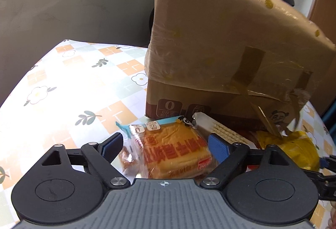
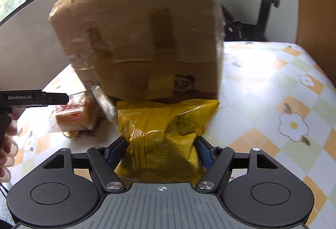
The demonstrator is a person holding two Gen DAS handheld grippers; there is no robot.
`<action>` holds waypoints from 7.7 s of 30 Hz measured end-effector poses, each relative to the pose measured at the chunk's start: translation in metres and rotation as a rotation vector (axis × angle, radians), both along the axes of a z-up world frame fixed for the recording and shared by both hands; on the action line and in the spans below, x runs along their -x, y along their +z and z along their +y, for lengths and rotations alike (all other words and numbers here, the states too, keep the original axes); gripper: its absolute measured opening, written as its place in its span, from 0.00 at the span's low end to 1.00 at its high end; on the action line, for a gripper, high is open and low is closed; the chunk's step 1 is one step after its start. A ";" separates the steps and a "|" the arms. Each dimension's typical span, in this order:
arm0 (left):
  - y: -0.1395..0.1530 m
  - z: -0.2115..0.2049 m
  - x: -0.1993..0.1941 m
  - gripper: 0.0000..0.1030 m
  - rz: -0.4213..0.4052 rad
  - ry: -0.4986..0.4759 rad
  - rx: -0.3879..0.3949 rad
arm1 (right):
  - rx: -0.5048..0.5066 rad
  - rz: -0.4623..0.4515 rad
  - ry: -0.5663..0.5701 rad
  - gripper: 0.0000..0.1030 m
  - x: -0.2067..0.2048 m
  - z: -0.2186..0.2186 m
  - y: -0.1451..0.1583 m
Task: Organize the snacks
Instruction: 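Grasp the wrapped bread bun with the left tool while the right tool grasps the yellow bag, then lift the bread bun and yellow bag up toward the lined box, then open both tools to drop the bread bun and yellow bag into the box, then move both open tools back to the snack pile, then grasp the gold-red packet with the left tool while the right tool grasps the small orange packet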
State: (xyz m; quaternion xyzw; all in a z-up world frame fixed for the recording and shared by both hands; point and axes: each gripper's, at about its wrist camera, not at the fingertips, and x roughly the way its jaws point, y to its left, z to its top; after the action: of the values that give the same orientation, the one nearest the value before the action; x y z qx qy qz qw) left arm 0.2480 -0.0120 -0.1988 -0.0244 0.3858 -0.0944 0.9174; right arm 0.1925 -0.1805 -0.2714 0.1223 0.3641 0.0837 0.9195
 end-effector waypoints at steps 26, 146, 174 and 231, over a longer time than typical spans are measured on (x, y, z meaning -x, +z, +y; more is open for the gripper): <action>-0.015 -0.003 0.007 0.76 -0.006 -0.009 -0.048 | 0.008 -0.019 -0.007 0.66 0.004 0.002 -0.001; 0.105 0.080 -0.003 0.82 -0.299 0.077 0.049 | 0.077 -0.506 -0.175 1.00 -0.025 -0.022 0.140; 0.002 0.044 0.028 0.79 -0.059 -0.024 0.004 | 0.111 -0.170 -0.055 0.99 -0.016 0.010 0.011; -0.024 0.023 0.062 0.38 -0.044 0.001 0.045 | 0.005 0.067 -0.014 0.49 -0.047 -0.005 -0.023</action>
State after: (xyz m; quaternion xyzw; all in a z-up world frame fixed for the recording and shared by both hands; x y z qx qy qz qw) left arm 0.1856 0.0109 -0.2227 -0.0432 0.3630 -0.1030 0.9251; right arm 0.2396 -0.1858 -0.2944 0.1254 0.3943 0.0722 0.9075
